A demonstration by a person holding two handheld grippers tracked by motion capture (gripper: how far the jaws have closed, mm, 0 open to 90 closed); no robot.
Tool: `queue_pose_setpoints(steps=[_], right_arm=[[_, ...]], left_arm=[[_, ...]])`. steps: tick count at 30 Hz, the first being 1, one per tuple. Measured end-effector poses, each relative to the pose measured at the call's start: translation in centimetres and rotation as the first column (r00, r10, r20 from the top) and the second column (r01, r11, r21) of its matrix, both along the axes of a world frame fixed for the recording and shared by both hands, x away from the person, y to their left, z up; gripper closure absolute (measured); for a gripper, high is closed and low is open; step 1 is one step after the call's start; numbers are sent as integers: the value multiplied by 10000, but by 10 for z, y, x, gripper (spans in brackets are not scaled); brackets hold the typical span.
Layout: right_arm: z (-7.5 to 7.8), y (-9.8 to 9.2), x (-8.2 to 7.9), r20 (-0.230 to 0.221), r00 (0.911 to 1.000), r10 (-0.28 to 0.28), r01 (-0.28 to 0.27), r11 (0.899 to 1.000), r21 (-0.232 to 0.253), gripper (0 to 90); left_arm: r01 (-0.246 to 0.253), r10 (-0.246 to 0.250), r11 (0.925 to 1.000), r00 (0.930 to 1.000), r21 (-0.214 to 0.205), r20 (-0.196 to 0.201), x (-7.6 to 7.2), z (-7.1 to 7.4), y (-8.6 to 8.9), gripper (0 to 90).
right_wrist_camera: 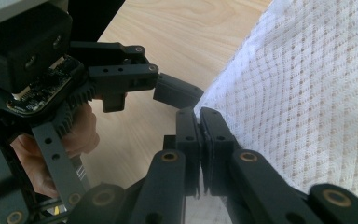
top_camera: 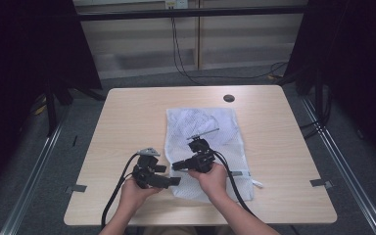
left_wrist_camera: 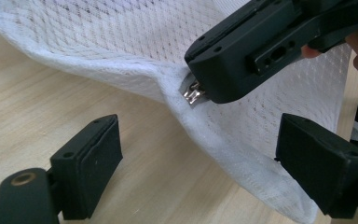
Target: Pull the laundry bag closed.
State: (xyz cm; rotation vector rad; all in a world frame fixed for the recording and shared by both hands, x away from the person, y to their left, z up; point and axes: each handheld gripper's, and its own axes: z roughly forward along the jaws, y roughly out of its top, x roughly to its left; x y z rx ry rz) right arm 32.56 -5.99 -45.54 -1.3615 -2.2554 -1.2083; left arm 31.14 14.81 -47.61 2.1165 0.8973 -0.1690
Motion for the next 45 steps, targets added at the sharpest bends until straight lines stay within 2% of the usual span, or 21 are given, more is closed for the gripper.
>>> queue_pose_setpoints(steps=[7, 10, 12, 13, 16, 19, 20, 22, 27, 29, 30, 31, 34, 36, 40, 45], right_arm=[[0, 1, -1, 48, 10000, -10, 10, 10000, 52, 870], [1, 0, -1, 12, 10000, -29, 29, 10000, 50, 870], [1, 0, 0, 4, 10000, -21, 21, 10000, 58, 870], [1, 0, -1, -3, 10000, -35, 35, 10000, 67, 870], [1, 1, -1, 4, 10000, -14, 14, 10000, 89, 870], [1, 2, -1, 27, 10000, 8, -8, 10000, 88, 870], [1, 2, -1, 11, 10000, 8, -8, 10000, 82, 870], [1, 2, -1, 17, 10000, 11, -11, 10000, 86, 870], [2, 2, -1, 37, 10000, 9, -9, 10000, 98, 870], [2, 1, -1, 39, 10000, -18, 17, 10000, 97, 870], [2, 1, -1, 51, 10000, -10, 10, 10000, 93, 870], [2, 1, -1, 51, 10000, 17, -17, 10000, 96, 870], [2, 2, -2, 44, 10000, 19, -19, 10000, 82, 870], [2, 2, -2, 48, 10000, 21, -21, 10000, 71, 870], [3, 2, -2, 37, 10000, 27, -27, 10000, 62, 870], [3, 1, -2, 35, 10000, 24, -24, 10000, 71, 870]], left_arm=[[87, -87, 9999, 9999, 65, -78, 0, -2, -5, 164], [3, -4, 10000, 9997, -66, -242, -1, -3, -7, 225], [81, -80, 10000, 9994, 31, -325, 0, -3, -7, 246], [-24, 21, 10000, 9993, -94, -381, 0, -3, -8, 246], [57, -63, 9999, 9988, -116, -491, 0, -4, -11, 294], [132, -135, 9999, 9989, -73, -447, 0, -4, -11, 347], [-20, 14, 9999, 9991, -142, -425, 0, -4, -11, 350], [6, -10, 10000, 9992, -99, -408, 0, -4, -10, 427], [-111, 94, 9996, 9977, -244, -665, 1, -5, -10, 462], [-159, 137, 9996, 9960, -242, -884, 1, -6, -10, 462], [-159, 130, 9994, 9955, -309, -934, 2, -7, -10, 482], [-174, 113, 9986, 9929, -505, -1181, 2, -8, -10, 490], [-57, -29, 9977, 9918, -674, -1274, 2, -8, -10, 553], [-181, 96, 9977, 9916, -649, -1288, 2, -8, -11, 584], [-180, 33, 9956, 9874, -915, -1584, 4, -9, -10, 642], [-227, 51, 9952, 9835, -956, -1807, 5, -9, -9, 713]])
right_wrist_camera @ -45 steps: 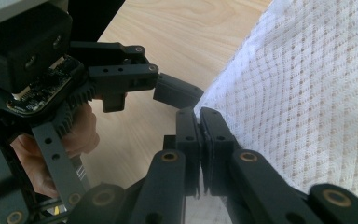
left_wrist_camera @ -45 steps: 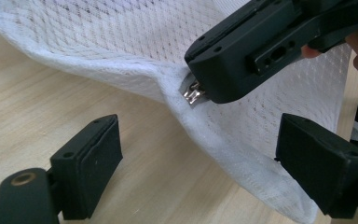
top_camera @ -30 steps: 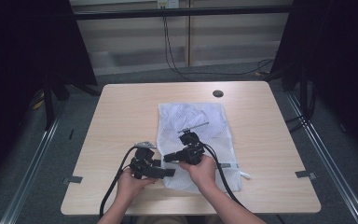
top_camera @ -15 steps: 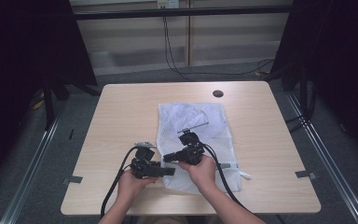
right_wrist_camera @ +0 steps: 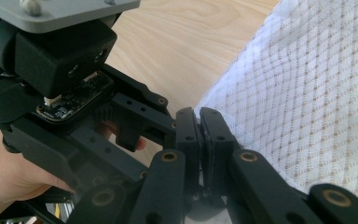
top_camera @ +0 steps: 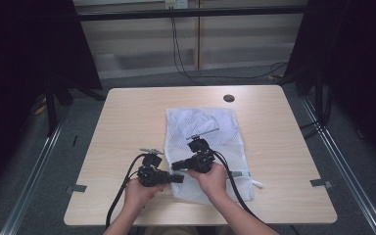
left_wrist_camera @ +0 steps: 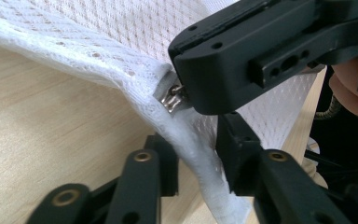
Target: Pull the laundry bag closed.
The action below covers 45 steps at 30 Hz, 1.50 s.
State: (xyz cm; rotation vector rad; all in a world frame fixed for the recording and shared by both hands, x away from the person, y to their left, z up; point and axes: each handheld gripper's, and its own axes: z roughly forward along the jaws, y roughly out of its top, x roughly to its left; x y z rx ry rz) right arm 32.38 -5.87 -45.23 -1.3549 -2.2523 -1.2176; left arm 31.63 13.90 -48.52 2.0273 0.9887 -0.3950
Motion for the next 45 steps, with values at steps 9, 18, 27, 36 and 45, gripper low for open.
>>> queue_pose_setpoints(steps=[9, 18, 27, 36, 45], right_arm=[[1, -2, 0, 73, 10000, 23, -23, 10000, -6, 870], [1, -6, 0, 118, 9999, 1, 0, 10000, -43, 870], [1, -11, -1, -39, 10000, -42, 42, 10000, -3, 872], [0, -15, -1, -73, 10000, -12, 13, 10000, 82, 873], [0, -17, -1, -108, 9999, 14, -14, 10000, 45, 874]], left_arm=[[-2, 1, 9999, 10000, 138, 28, 1, 1, 2, 843], [-359, 358, 9994, 9992, -22, -165, 1, 3, 4, 876], [-442, 437, 9988, 9988, -194, -221, 2, 3, 5, 878], [-368, 365, 9992, 9992, -169, -153, 2, 4, 5, 881], [-372, 370, 9992, 9992, -146, -123, 2, 4, 6, 882]])
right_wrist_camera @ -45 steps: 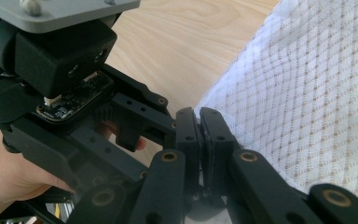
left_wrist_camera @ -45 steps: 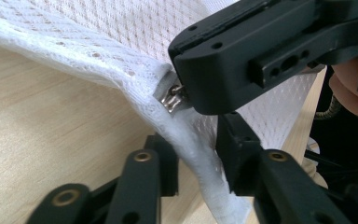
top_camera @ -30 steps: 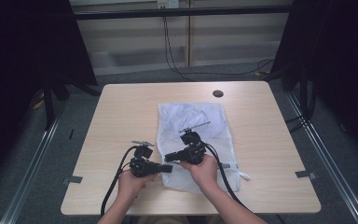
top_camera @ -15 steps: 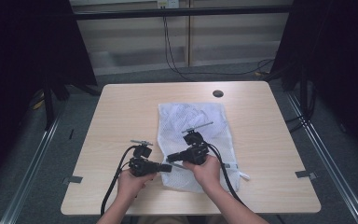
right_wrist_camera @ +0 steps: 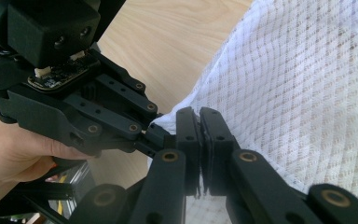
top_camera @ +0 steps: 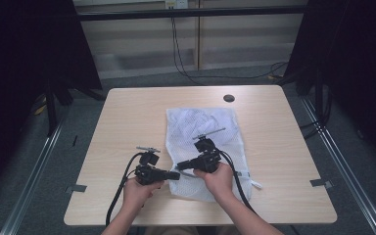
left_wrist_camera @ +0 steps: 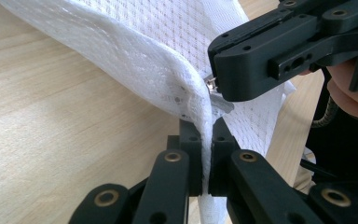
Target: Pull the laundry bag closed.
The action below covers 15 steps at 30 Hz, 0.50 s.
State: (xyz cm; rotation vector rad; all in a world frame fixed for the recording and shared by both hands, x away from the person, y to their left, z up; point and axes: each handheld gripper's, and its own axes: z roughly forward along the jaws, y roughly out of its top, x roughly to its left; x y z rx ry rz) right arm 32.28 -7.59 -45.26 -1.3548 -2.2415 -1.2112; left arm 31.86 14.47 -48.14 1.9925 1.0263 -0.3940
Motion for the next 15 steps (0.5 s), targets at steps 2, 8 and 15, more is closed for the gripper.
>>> queue_pose_setpoints(steps=[2, 8, 15], right_arm=[[0, 0, 0, -8, 10000, 19, -19, 10000, 4, 874], [-1, -4, 0, 6, 10000, -1, 1, 10000, -27, 874], [-2, -10, 0, -12, 9999, -119, 119, 9999, -93, 874]], left_arm=[[-53, 53, 10000, 10000, 24, 22, 0, 0, 0, 883], [-4, 4, 10000, 10000, -17, 0, 0, 0, 1, 882], [-181, 180, 9998, 9998, -105, -87, 0, 1, 2, 882]])
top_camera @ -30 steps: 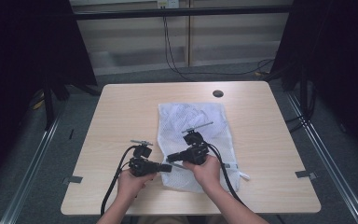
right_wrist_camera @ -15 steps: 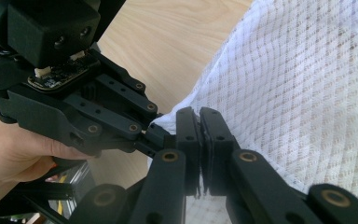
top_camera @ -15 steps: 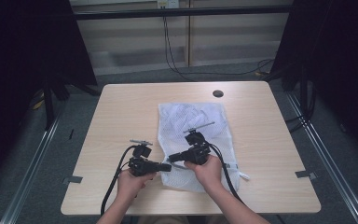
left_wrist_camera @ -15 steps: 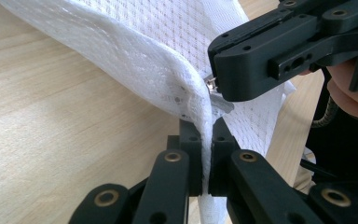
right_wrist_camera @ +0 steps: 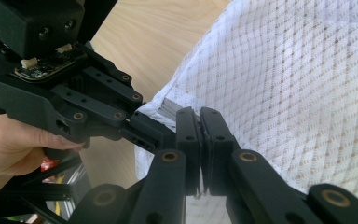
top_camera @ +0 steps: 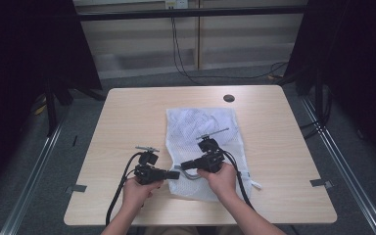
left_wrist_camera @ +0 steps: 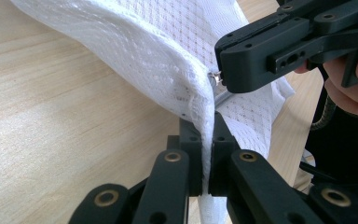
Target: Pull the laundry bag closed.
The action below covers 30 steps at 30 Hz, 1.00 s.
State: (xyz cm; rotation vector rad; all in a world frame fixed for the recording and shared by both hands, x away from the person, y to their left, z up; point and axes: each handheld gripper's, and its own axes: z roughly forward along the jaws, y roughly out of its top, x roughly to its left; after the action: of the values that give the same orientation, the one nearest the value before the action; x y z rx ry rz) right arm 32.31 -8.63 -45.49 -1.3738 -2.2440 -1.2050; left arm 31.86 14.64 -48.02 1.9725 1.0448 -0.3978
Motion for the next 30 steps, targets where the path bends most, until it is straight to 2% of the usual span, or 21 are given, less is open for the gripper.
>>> queue_pose_setpoints(steps=[15, 18, 21, 26, 30], right_arm=[[-2, -3, -2, -87, 10000, 44, -43, 10000, 71, 874], [-2, -5, -1, -37, 10000, 16, -17, 9999, -102, 875], [-4, -8, -1, -142, 9999, -56, 58, 9999, 126, 874], [-4, -9, -1, -184, 9998, -4, 6, 9999, 102, 874], [-4, -10, -1, -194, 9998, -23, 24, 10000, 54, 874]], left_arm=[[107, -107, 9999, 9999, 66, 71, 0, -1, -1, 882], [52, -52, 10000, 10000, 16, 26, 0, 1, 1, 883], [62, -62, 10000, 10000, -22, 41, 0, 1, 1, 882], [-35, 35, 10000, 10000, 10, -19, -1, 1, -1, 882], [94, -94, 9999, 10000, -55, 2, 0, 1, 1, 882]])
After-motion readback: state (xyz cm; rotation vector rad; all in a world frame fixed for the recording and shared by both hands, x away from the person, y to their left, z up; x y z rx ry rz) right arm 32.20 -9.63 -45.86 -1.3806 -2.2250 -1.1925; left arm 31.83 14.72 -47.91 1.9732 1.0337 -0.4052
